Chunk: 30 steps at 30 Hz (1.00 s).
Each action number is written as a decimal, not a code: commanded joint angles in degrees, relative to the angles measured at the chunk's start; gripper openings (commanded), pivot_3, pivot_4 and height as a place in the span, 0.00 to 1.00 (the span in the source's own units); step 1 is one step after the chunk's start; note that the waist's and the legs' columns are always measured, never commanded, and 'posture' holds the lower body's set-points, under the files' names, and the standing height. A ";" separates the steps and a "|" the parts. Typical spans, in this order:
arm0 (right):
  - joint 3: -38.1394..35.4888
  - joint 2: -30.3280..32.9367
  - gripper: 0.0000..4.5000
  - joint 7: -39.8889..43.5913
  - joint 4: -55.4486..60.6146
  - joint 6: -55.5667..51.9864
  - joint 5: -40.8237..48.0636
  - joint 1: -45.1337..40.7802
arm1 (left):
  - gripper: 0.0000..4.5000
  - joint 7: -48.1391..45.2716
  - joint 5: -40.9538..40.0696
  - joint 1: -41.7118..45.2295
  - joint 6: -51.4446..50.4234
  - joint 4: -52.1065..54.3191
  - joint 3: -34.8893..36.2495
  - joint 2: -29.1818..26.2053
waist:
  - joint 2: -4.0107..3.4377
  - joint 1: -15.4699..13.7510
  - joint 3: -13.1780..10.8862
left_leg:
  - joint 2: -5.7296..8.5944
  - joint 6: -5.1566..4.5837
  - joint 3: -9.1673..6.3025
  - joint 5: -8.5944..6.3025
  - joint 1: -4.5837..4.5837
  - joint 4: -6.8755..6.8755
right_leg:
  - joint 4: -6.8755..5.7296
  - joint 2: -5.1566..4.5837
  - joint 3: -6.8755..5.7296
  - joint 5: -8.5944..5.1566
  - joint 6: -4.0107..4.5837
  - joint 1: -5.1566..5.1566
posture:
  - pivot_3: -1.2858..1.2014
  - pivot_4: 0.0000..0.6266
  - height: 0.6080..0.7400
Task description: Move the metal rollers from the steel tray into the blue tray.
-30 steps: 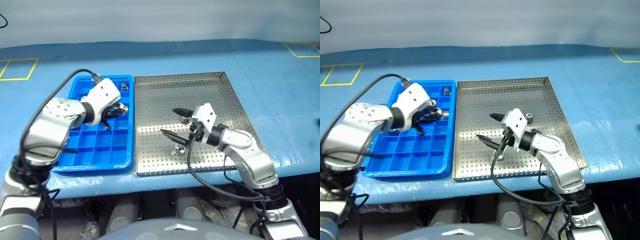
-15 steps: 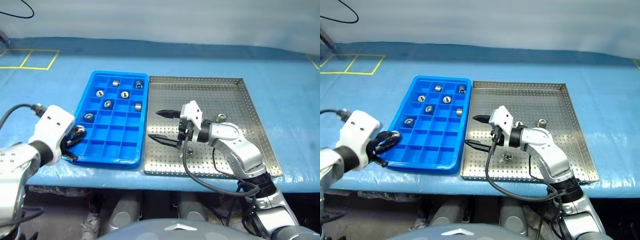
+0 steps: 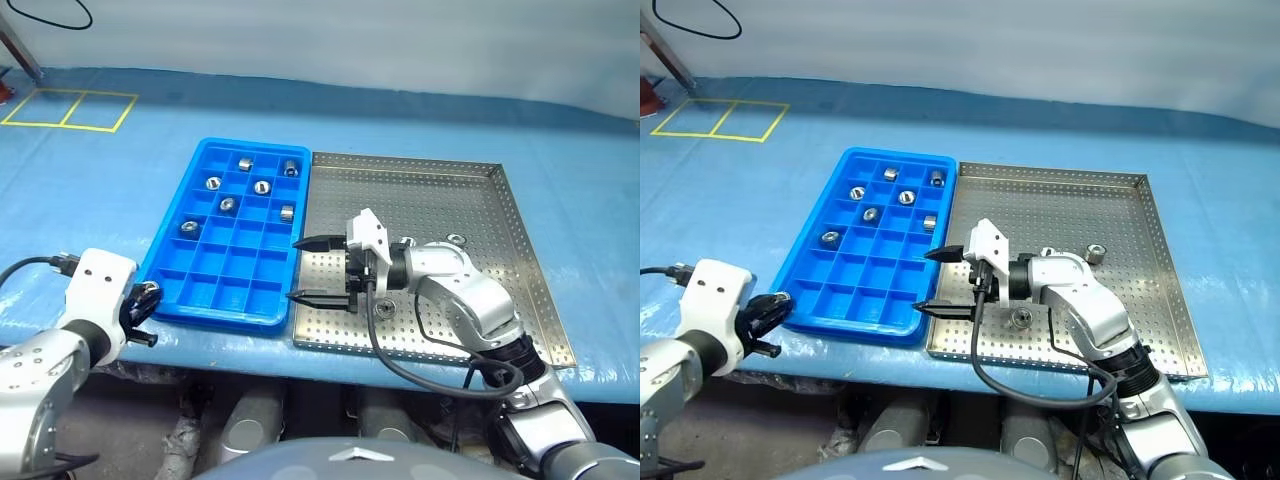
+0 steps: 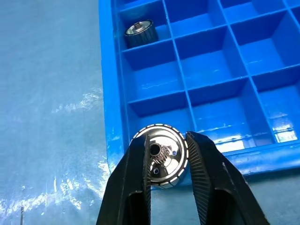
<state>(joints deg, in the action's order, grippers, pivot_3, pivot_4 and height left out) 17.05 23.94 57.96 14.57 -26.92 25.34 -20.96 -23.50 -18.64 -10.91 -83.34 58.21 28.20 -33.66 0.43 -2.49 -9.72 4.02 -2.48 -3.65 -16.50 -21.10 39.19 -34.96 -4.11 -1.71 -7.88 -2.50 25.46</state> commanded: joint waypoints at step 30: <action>-6.68 6.79 1.00 -11.69 6.44 -1.48 -5.69 5.14 | 0.59 -2.22 -7.39 22.17 15.98 -11.17 -20.43 11.44 | 0.18 1.27 0.10 | -0.52 0.33 0.10 -0.20 0.05 0.09 | 0.07 0.48 -0.04 0.04 0.23 -0.09 | 0.48 0.24 1.00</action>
<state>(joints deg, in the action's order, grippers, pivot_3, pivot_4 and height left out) 12.79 29.77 47.86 18.81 -28.12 20.68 -16.38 -24.68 -26.06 10.61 -70.76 48.72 11.45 -21.65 0.60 -1.22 -9.62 3.50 -2.16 -3.50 -16.70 -21.05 39.25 -34.88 -3.63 -1.69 -7.78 -2.15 25.41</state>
